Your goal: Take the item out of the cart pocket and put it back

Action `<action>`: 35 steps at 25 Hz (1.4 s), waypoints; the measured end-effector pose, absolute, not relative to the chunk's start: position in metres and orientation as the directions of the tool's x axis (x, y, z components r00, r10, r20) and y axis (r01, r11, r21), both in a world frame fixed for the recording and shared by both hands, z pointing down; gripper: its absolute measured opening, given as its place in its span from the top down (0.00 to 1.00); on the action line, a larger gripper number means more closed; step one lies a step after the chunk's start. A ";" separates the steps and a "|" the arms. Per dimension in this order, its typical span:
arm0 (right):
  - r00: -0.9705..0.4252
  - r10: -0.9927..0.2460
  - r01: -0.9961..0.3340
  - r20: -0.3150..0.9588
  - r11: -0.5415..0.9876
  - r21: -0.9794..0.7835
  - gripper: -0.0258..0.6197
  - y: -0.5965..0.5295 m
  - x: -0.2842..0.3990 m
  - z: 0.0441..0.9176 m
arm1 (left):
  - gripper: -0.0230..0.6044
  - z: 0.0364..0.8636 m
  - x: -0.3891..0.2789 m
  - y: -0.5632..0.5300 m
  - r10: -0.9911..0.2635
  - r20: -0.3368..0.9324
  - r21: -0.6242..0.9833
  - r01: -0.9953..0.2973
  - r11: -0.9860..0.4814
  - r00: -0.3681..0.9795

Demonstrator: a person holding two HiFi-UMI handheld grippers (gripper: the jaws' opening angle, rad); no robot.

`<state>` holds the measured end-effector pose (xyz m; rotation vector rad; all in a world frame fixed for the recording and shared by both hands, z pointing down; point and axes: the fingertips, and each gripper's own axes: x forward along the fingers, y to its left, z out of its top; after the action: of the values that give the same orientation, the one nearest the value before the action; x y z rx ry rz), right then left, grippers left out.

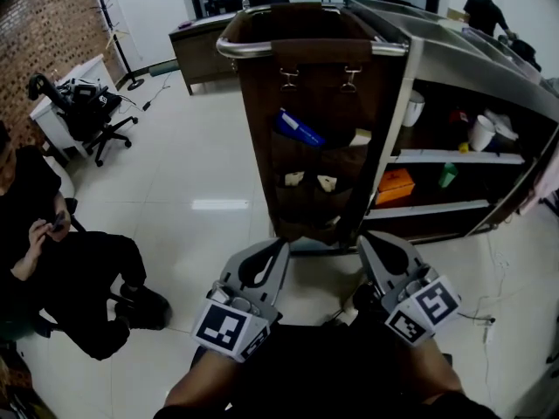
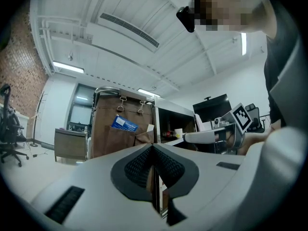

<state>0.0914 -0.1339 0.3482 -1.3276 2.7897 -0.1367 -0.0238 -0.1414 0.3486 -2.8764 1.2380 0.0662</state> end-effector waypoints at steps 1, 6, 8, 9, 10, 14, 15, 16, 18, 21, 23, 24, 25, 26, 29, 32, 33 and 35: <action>-0.632 -0.775 -0.771 0.006 0.628 -0.104 0.96 -0.134 0.089 0.355 | 0.96 0.351 -0.022 -0.141 -0.723 -0.032 0.014 -0.723 -0.690 0.690; -0.641 -0.767 -0.764 0.031 0.635 -0.115 0.96 -0.136 0.083 0.370 | 0.96 0.351 -0.021 -0.143 -0.722 -0.031 0.006 -0.723 -0.691 0.691; -0.644 -0.764 -0.761 0.025 0.638 -0.113 0.96 -0.137 0.083 0.368 | 0.96 0.350 -0.019 -0.143 -0.722 -0.032 0.006 -0.722 -0.692 0.692; -0.646 -0.763 -0.760 0.024 0.640 -0.112 0.96 -0.138 0.083 0.367 | 0.96 0.350 -0.019 -0.143 -0.721 -0.029 0.008 -0.721 -0.693 0.693; -0.647 -0.762 -0.760 0.025 0.641 -0.111 0.96 -0.138 0.083 0.367 | 0.96 0.351 -0.018 -0.143 -0.720 -0.028 0.010 -0.720 -0.694 0.694; -0.647 -0.761 -0.760 0.037 0.641 -0.106 0.96 -0.139 0.084 0.371 | 0.96 0.355 -0.014 -0.144 -0.712 -0.015 0.017 -0.712 -0.702 0.702; -0.647 -0.761 -0.761 0.040 0.641 -0.103 0.96 -0.139 0.084 0.372 | 0.96 0.355 -0.013 -0.144 -0.712 -0.013 0.017 -0.711 -0.703 0.703; -0.647 -0.762 -0.761 0.043 0.641 -0.100 0.96 -0.140 0.083 0.373 | 0.96 0.355 -0.013 -0.145 -0.711 -0.013 0.016 -0.711 -0.703 0.703; -0.646 -0.762 -0.763 0.049 0.640 -0.096 0.96 -0.140 0.083 0.374 | 0.96 0.355 -0.012 -0.145 -0.711 -0.013 0.011 -0.711 -0.703 0.703; -0.647 -0.761 -0.762 0.054 0.641 -0.095 0.96 -0.140 0.082 0.375 | 0.96 0.355 -0.012 -0.147 -0.711 -0.016 0.002 -0.711 -0.703 0.703; -0.648 -0.760 -0.761 0.056 0.642 -0.094 0.96 -0.140 0.081 0.375 | 0.96 0.357 -0.012 -0.148 -0.713 -0.012 0.007 -0.713 -0.701 0.701; -0.648 -0.759 -0.761 0.056 0.642 -0.093 0.96 -0.140 0.081 0.375 | 0.96 0.359 -0.012 -0.149 -0.713 -0.007 0.014 -0.713 -0.701 0.701; -0.648 -0.759 -0.761 0.056 0.643 -0.093 0.96 -0.140 0.081 0.374 | 0.96 0.359 -0.012 -0.149 -0.714 -0.006 0.019 -0.714 -0.700 0.700; -0.649 -0.759 -0.760 0.055 0.643 -0.093 0.96 -0.140 0.081 0.374 | 0.96 0.359 -0.012 -0.149 -0.714 -0.009 0.020 -0.714 -0.700 0.700; -0.649 -0.759 -0.760 0.053 0.644 -0.094 0.96 -0.140 0.081 0.373 | 0.96 0.356 -0.011 -0.149 -0.713 -0.026 0.007 -0.713 -0.701 0.701; -0.652 -0.756 -0.757 0.056 0.646 -0.098 0.96 -0.140 0.080 0.376 | 0.96 0.356 -0.010 -0.148 -0.710 -0.023 0.011 -0.710 -0.704 0.704; -0.653 -0.755 -0.756 0.058 0.647 -0.099 0.96 -0.140 0.080 0.377 | 0.96 0.356 -0.009 -0.148 -0.709 -0.020 0.016 -0.708 -0.706 0.705; -0.656 -0.752 -0.754 0.062 0.649 -0.101 0.96 -0.140 0.079 0.378 | 0.96 0.355 -0.007 -0.147 -0.707 -0.027 0.012 -0.707 -0.707 0.707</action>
<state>0.0791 -0.1403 0.3784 -1.3095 2.8658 -0.1863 -0.0073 -0.1473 0.3548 -2.9035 1.2020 0.0468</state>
